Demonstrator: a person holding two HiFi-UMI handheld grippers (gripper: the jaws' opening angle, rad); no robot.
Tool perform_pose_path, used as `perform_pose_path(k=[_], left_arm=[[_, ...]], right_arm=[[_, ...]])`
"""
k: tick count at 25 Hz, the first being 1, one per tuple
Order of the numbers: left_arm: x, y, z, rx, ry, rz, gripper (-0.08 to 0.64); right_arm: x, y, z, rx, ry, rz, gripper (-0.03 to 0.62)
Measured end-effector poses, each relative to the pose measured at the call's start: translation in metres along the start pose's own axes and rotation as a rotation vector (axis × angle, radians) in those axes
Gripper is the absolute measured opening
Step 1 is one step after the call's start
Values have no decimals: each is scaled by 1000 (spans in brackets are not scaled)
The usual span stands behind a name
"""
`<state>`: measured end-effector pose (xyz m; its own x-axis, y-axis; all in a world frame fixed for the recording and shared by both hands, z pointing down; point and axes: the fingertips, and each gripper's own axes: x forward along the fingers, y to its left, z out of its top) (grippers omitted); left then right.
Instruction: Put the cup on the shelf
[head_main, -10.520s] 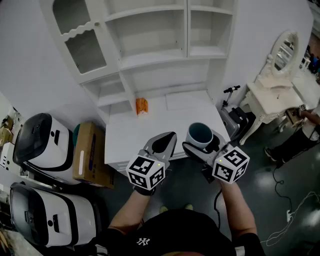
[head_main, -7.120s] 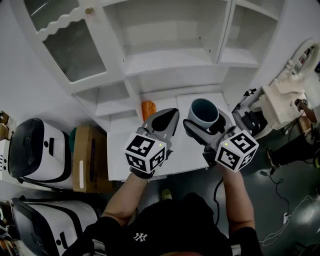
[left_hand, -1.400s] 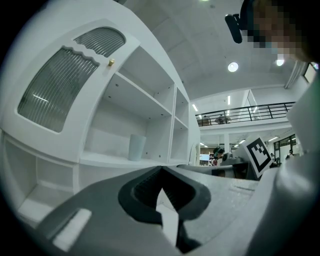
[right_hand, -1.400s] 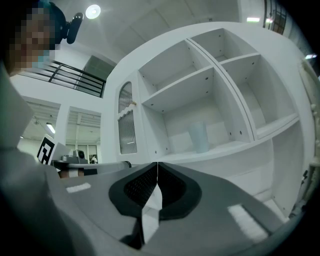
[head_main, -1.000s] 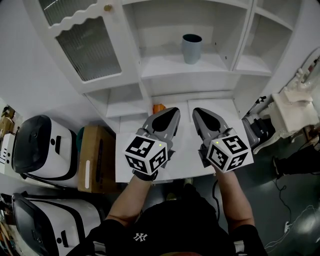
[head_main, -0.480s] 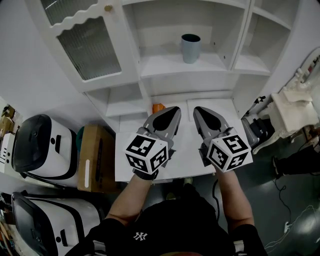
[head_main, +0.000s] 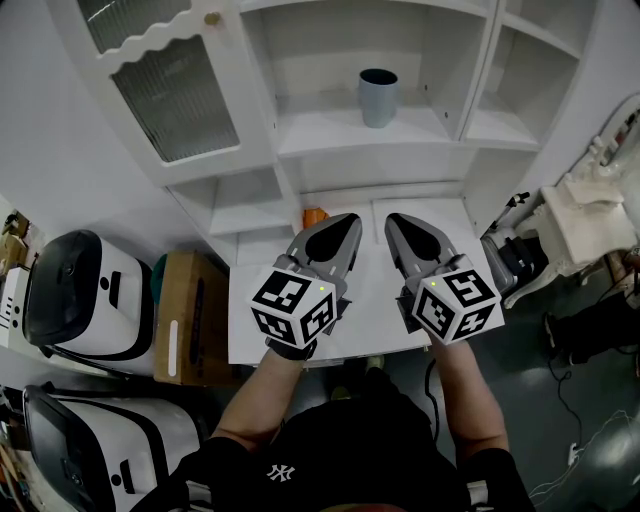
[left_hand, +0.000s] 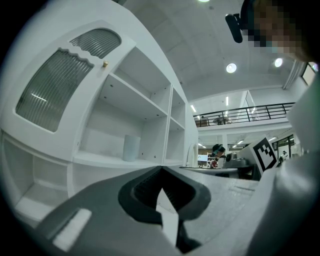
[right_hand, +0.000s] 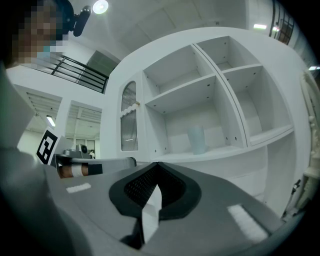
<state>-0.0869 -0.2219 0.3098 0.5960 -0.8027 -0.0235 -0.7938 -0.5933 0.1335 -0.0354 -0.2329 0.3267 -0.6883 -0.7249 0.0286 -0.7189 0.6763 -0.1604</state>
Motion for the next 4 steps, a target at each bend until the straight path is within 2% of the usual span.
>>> perform_pose_path(k=[4], left_arm=[[1,0,0,-3,2,-1,0]], right_arm=[[1,-1,0,-2,5,-2,21]])
